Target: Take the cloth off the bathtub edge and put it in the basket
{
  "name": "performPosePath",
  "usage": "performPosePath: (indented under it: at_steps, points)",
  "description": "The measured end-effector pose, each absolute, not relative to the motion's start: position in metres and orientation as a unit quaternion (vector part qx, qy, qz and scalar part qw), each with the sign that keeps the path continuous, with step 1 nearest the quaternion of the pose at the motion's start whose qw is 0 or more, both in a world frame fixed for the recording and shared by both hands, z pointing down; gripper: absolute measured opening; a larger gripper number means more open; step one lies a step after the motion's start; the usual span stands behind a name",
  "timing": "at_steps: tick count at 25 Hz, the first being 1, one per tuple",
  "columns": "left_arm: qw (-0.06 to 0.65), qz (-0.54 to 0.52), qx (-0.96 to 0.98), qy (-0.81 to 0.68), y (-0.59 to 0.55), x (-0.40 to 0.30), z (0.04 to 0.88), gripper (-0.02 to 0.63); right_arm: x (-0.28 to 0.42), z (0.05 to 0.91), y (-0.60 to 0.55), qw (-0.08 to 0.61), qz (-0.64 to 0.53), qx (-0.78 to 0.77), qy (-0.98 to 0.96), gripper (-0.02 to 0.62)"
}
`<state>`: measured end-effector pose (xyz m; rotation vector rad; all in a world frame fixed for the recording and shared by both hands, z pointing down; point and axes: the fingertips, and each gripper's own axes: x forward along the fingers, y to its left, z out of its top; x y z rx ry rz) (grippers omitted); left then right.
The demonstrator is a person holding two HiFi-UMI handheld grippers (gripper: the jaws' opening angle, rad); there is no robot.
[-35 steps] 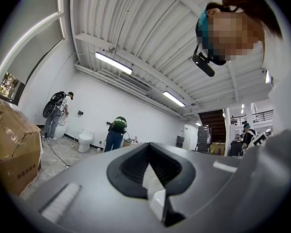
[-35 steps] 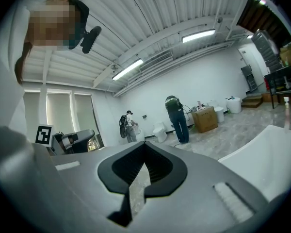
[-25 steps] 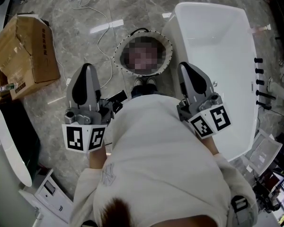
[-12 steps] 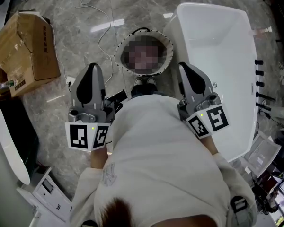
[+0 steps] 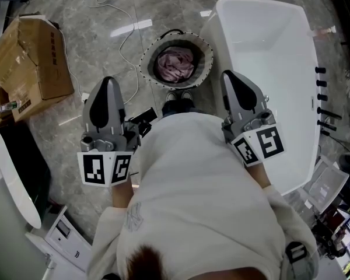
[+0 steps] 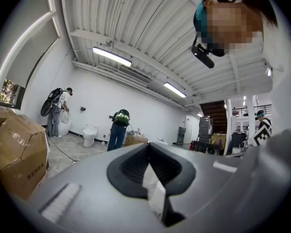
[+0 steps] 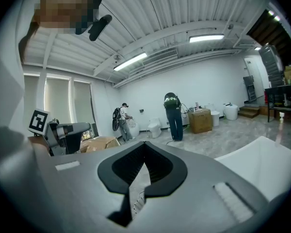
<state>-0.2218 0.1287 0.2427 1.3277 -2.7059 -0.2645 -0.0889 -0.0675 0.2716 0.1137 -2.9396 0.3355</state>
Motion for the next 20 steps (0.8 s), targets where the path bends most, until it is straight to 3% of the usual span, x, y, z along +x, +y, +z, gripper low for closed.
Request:
performPosePath:
  at_steps: [20]
  points:
    - [0.059,-0.087,0.443,-0.89,0.1259,-0.2196,0.2434,0.048,-0.0862,0.2757,-0.0708,0.095,0.111,0.045,-0.988,-0.002]
